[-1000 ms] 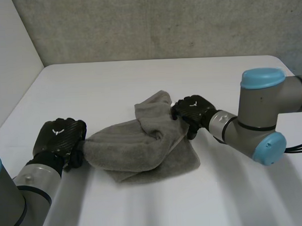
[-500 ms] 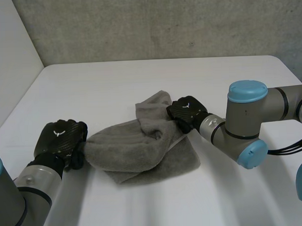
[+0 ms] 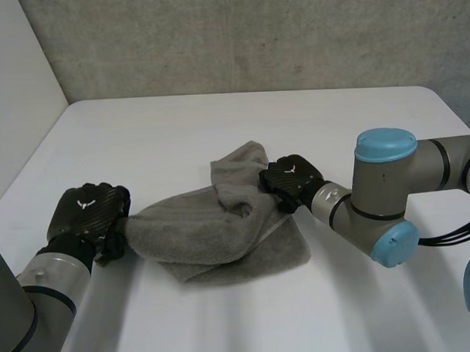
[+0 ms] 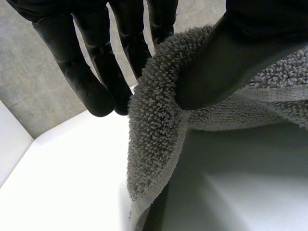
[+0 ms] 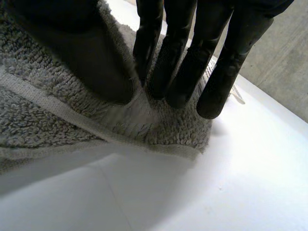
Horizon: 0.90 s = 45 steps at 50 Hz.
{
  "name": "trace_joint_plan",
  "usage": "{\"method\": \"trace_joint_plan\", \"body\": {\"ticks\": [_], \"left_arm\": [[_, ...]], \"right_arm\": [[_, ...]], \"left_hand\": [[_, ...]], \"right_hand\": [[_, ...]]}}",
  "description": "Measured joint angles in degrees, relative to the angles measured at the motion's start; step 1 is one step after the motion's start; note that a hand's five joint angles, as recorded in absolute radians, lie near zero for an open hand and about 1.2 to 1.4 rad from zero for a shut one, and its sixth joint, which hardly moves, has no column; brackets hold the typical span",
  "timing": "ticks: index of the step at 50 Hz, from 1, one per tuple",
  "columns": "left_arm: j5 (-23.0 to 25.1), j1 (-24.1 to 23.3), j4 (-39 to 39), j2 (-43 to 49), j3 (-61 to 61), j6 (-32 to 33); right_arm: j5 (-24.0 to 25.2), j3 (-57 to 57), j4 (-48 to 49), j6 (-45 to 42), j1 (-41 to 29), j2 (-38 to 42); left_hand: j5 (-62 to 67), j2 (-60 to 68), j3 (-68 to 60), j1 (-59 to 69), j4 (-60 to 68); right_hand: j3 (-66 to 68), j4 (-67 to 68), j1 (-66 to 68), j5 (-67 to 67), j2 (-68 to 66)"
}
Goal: Fold the towel.
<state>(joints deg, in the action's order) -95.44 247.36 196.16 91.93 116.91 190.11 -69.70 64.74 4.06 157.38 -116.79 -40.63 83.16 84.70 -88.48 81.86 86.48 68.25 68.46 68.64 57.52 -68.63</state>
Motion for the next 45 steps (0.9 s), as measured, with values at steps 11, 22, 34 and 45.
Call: {"method": "trace_joint_plan", "body": {"ticks": [11,22,34,45], "left_arm": [[0.1,0.5,-0.2,-0.8,-3.6,0.2],[0.9,1.0,-8.7,-9.7,-24.2,0.3],[2.7,1.1,-25.0,-8.7,-28.8,9.9],[2.7,1.3,-24.7,2.5,-25.0,25.8]], "right_arm": [[0.9,-1.3,0.8,9.6,0.6,-6.1],[7.3,-3.5,-8.2,13.0,8.2,-34.2],[8.6,-1.8,-34.4,-15.0,15.6,-38.9],[2.6,-0.2,-36.3,-26.4,12.8,-31.6]], "left_hand": [[0.0,0.0,0.0,0.0,0.0],[0.0,0.0,-0.1,0.0,0.4],[0.0,0.8,-0.1,0.0,0.4],[0.0,1.6,-0.2,0.0,0.4]], "right_hand": [[8.1,8.1,7.5,9.4,-7.4],[8.2,8.1,7.5,9.4,-7.4],[8.2,8.1,7.5,9.4,-7.4],[8.2,8.1,7.5,9.9,-8.1]]}}
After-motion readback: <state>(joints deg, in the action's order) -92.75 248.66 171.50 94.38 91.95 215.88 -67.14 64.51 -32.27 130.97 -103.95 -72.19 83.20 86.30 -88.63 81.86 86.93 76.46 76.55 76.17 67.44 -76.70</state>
